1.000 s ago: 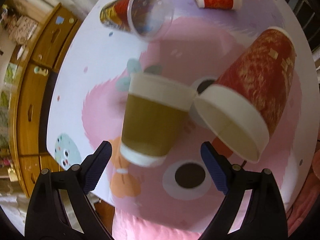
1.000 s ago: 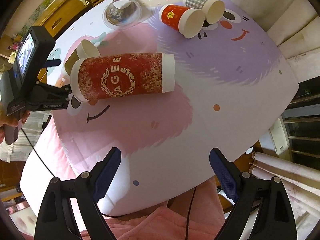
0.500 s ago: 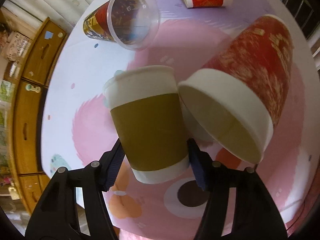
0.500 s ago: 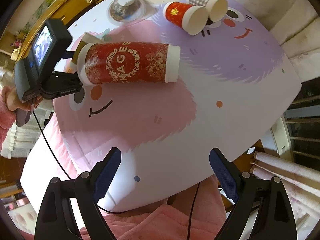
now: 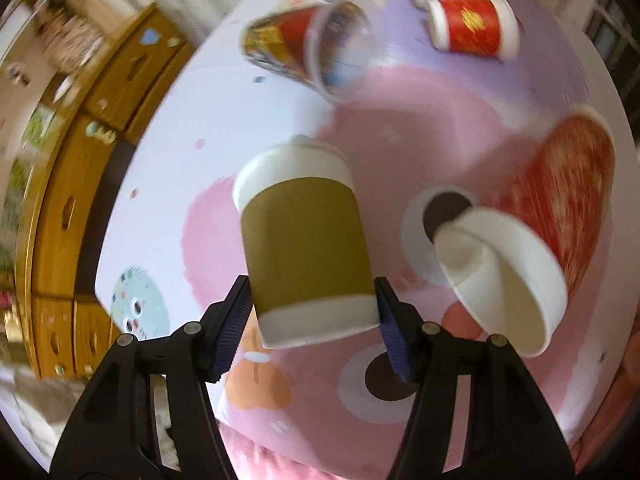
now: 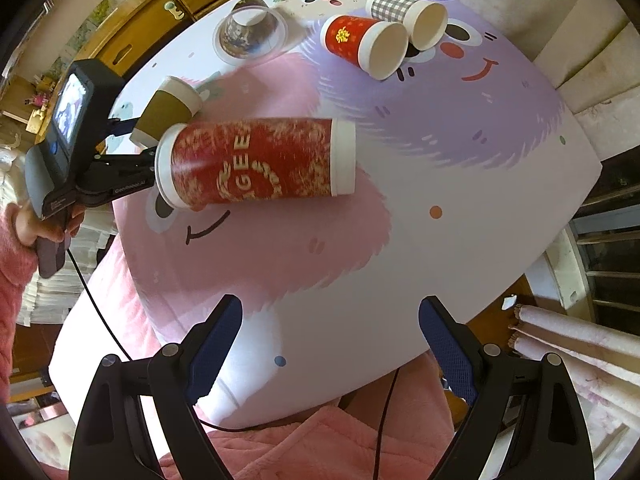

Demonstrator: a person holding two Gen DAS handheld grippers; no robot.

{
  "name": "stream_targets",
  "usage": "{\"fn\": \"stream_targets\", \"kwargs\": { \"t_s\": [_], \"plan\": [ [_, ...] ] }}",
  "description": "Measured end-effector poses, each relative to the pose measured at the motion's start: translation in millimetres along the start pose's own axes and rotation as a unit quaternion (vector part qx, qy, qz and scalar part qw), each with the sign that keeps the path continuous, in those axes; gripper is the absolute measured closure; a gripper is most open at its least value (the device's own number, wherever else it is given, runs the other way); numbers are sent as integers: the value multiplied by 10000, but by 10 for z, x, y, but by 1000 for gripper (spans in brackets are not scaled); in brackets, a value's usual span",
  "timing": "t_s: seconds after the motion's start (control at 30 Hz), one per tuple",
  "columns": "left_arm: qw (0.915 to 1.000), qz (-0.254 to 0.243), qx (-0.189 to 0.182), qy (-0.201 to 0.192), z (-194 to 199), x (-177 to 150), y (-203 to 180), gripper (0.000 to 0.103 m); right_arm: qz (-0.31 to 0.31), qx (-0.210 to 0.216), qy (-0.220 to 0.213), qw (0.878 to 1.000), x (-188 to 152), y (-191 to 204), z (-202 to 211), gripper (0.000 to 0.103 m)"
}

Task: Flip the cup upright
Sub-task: 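Close the left gripper on the brown-sleeved cup's body and lift it, then carry the brown-sleeved cup with the left gripper toward the right gripper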

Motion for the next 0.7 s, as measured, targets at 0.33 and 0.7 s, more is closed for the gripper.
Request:
{"fn": "stream_targets", "kwargs": {
  "t_s": [0.33, 0.7],
  "plan": [
    [9765, 2109, 191, -396, 806, -105, 227, 47, 234, 548, 179, 9981, 158, -53, -77, 12],
    [9068, 4080, 273, -1021, 1723, -274, -463, 47, 894, 855, 380, 9916, 517, -612, 11, 12]
  ]
}}
Point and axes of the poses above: each gripper's, at about its wrist camera, not at the fingertips, and z roughly against the way its jaws point, y to its left, x to its top, the point moved 6 cm from there along -z, roughly the way its jaws point, and after that the axes turned 2 degrees about -z, right-handed, at the moved point
